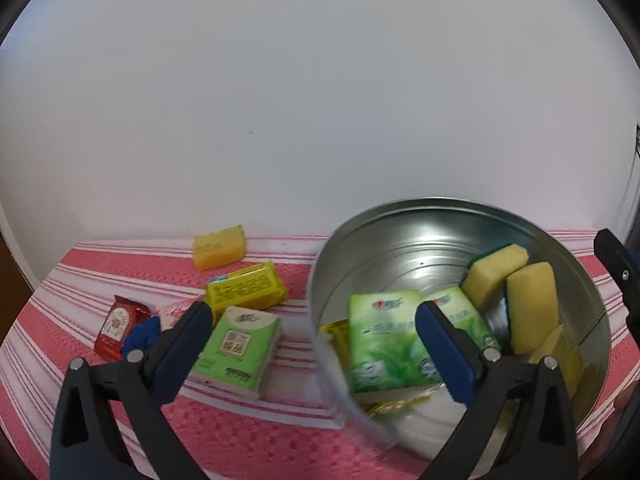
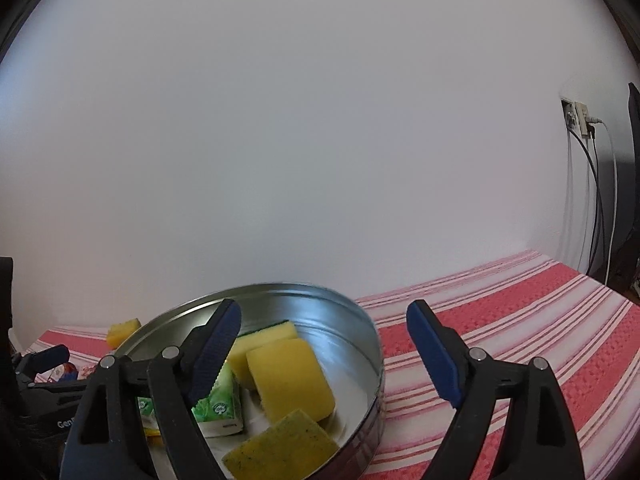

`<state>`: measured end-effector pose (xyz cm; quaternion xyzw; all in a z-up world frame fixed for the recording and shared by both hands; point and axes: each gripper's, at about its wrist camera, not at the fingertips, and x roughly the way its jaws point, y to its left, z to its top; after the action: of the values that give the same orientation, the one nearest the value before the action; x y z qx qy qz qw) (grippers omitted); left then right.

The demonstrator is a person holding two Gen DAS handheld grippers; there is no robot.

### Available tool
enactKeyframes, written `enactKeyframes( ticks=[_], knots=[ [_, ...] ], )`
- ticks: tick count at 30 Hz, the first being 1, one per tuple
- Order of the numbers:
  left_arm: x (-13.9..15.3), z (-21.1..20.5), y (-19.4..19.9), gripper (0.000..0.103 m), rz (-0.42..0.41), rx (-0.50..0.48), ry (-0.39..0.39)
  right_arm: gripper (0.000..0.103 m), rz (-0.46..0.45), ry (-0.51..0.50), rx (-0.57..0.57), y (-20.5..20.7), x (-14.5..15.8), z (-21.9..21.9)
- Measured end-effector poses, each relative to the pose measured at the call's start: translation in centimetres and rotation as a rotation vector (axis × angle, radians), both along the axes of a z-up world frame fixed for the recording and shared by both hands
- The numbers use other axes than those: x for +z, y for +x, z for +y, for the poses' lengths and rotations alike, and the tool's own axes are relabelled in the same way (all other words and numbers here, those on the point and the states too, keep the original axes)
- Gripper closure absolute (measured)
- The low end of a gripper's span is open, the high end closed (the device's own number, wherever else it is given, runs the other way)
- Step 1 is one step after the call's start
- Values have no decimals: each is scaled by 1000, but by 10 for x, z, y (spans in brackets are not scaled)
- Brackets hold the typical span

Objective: Organize objects
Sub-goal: 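Withdraw both tools from the tin toward the remaining items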

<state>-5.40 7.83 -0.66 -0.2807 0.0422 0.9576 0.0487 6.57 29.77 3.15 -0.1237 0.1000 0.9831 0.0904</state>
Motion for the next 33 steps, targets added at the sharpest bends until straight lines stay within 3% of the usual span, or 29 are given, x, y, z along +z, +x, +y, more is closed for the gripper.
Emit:
enactKeyframes(
  ticks=[9, 20, 33],
  knots=[
    [-1, -28, 8, 0, 14, 31, -21, 16, 16, 49, -18, 10, 4, -19],
    [-1, -61, 13, 0, 21, 65, -37, 16, 20, 30, -62, 19, 1, -35],
    [-12, -125, 7, 0, -32, 137, -43, 16, -26, 40, 29, 23, -2, -96]
  ],
)
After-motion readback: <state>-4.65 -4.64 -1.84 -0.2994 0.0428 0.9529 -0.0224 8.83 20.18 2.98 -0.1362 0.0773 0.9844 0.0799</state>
